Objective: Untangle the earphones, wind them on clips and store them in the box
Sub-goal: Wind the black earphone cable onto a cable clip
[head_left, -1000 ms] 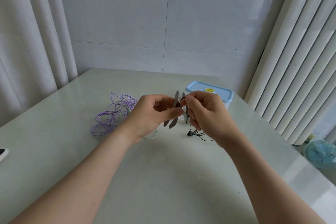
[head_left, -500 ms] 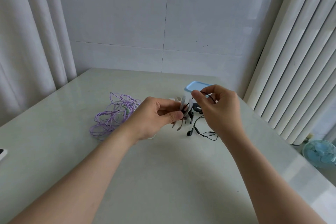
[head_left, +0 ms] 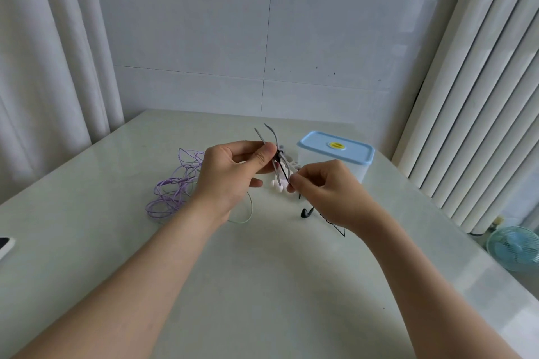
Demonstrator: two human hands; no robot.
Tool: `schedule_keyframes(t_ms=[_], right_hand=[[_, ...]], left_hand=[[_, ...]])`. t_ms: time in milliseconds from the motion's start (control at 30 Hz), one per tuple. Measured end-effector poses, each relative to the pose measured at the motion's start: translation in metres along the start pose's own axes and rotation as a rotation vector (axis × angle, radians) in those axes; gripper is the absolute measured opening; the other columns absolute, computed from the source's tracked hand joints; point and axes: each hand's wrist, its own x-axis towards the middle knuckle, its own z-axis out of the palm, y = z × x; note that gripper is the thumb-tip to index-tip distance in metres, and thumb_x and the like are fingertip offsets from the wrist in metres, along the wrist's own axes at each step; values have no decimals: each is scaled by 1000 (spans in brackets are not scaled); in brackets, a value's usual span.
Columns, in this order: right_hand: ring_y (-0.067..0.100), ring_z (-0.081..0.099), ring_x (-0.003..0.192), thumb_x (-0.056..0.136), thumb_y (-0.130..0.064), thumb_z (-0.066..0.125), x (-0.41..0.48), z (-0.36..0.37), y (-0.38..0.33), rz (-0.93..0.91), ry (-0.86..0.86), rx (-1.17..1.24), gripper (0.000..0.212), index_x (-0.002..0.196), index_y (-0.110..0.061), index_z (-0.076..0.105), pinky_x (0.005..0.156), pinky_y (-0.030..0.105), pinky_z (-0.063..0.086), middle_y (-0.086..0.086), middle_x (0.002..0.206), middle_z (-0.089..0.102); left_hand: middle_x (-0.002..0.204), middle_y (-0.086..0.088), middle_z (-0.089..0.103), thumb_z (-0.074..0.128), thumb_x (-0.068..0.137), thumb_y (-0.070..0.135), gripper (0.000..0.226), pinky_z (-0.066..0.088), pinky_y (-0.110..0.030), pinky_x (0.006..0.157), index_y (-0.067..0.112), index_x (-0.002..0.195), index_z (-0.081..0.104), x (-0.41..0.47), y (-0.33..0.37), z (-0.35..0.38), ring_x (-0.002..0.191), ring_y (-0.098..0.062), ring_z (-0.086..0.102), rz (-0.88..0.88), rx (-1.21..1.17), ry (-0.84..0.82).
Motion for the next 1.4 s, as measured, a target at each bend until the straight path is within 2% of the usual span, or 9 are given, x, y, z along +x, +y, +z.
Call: schedule_keyframes(t_ms=[133,233,400,567,700,800,1100,1267,1400], right_hand=[[12,31,47,99,-17,64,-6,0,-11,-96,-89,74,23,83,-17,81,46,18,31,8,54,40],[15,36,51,94,-16,65,-7,3,-16,-169,-44,95,21,81,-20,80,49,23,32,22,60,53],[18,45,52,92,-11,65,-4,1,-11,-189,242,134,20,73,-17,72,53,31,38,4,55,58],[7,45,50,95,-21,69,3,1,-4,-183,409,50,18,77,-19,72,55,27,40,2,56,60],[8,52,53,94,-25,73,6,0,0,-195,451,-34,13,82,-23,76,57,24,39,-9,58,61],[8,60,70,94,-28,74,8,1,2,-194,473,-122,9,85,-31,77,65,21,41,-11,74,66],[-11,58,81,96,-11,72,10,1,7,-255,530,-153,14,103,-19,81,72,1,36,-7,92,68],[7,62,76,97,-20,72,13,-1,15,-163,477,-214,13,86,-18,79,71,2,35,-14,71,67],[8,46,52,100,-22,65,11,1,15,-94,292,-217,35,65,-25,66,51,15,33,-14,43,47]], left_hand=[[94,0,81,79,93,26,14,55,-28,58,15,100,78,0,-3,5,87,-14,77,78,58,95],[93,4,80,79,93,28,11,54,-24,63,19,99,76,2,-8,3,81,-9,73,124,199,32],[92,4,80,70,99,27,14,46,-11,67,17,106,77,1,-9,1,82,-5,71,75,231,-199],[102,-1,80,77,86,36,31,51,-21,77,19,111,77,-2,-7,-1,92,-11,73,17,198,-356],[108,-2,80,79,91,18,19,55,-31,87,19,110,77,-2,-6,-2,101,-19,74,-3,188,-382],[108,-1,80,77,94,15,17,56,-42,93,22,109,77,-3,-7,-1,109,-29,72,2,217,-406],[113,6,79,71,98,7,28,55,-35,104,21,122,75,-1,-12,-5,112,-14,72,54,318,-452],[112,-11,78,67,98,-3,23,61,-35,94,3,119,73,-3,-9,2,103,-25,77,48,130,-411],[111,-15,77,69,97,3,20,64,-40,86,1,117,73,1,-6,2,101,-32,77,47,-6,-277]])
